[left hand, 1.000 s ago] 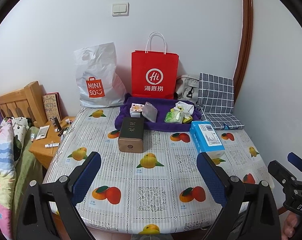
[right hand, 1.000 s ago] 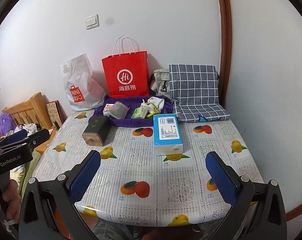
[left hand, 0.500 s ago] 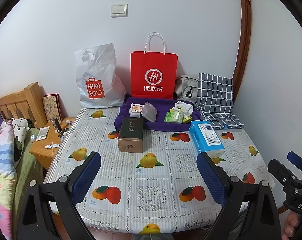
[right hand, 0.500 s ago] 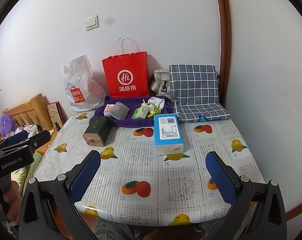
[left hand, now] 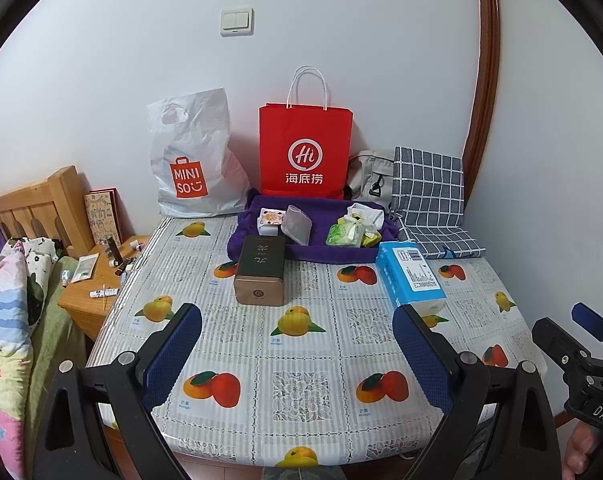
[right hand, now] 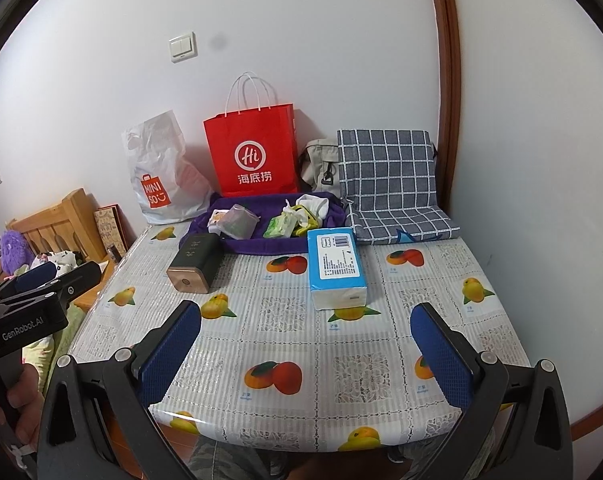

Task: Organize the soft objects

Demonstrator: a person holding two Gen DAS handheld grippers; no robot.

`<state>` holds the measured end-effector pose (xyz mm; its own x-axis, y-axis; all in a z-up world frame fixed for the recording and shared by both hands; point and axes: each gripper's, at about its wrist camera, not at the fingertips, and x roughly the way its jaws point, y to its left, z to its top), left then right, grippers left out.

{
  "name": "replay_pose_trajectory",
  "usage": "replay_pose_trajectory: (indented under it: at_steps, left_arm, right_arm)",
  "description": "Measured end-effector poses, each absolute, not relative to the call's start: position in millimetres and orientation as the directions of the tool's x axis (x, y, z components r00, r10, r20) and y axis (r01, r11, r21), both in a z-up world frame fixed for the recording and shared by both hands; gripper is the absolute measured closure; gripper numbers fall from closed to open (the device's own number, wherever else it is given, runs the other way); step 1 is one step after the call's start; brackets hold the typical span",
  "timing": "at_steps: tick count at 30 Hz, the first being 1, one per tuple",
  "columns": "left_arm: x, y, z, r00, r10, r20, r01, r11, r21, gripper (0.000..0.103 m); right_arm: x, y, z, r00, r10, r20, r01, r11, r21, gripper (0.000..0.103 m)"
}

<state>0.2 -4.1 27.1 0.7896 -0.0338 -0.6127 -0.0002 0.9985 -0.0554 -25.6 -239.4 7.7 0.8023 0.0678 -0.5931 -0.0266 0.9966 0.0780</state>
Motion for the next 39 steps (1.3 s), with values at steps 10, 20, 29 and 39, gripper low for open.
replay_pose_trajectory:
  at_steps: [10, 20, 29, 39]
  left_arm:
    - [-0.7, -4.7, 27.6, 0.790, -0.035, -0.613, 0.000, 0.998, -0.056, 0.006]
    - [-0.8, -4.0, 26.8, 0.790, -0.035, -0.612, 0.002, 0.999, -0.054, 0.006]
    - [-1.8, -4.1, 26.8, 0.791, -0.035, -0.611, 0.003, 0.999, -0.054, 0.006]
    - [-2.7, -3.9, 27.5, 0.795, -0.036, -0.606, 0.006, 0.999, -0.051, 0.006]
  right_arm:
    - [-28.5, -237.2, 8.9, 0.803, 0.064, -0.592, -0.022, 0.997, 0.078, 0.000]
    - [-30.6, -234.2, 9.8, 0.805, 0.065, -0.589, -0.021, 0.996, 0.082, 0.000]
    - [-32.6, -233.6, 10.3, 0.807, 0.066, -0.587, -0.021, 0.996, 0.084, 0.000]
    - [-33.5, -231.4, 11.6, 0.809, 0.068, -0.583, -0.023, 0.996, 0.084, 0.000]
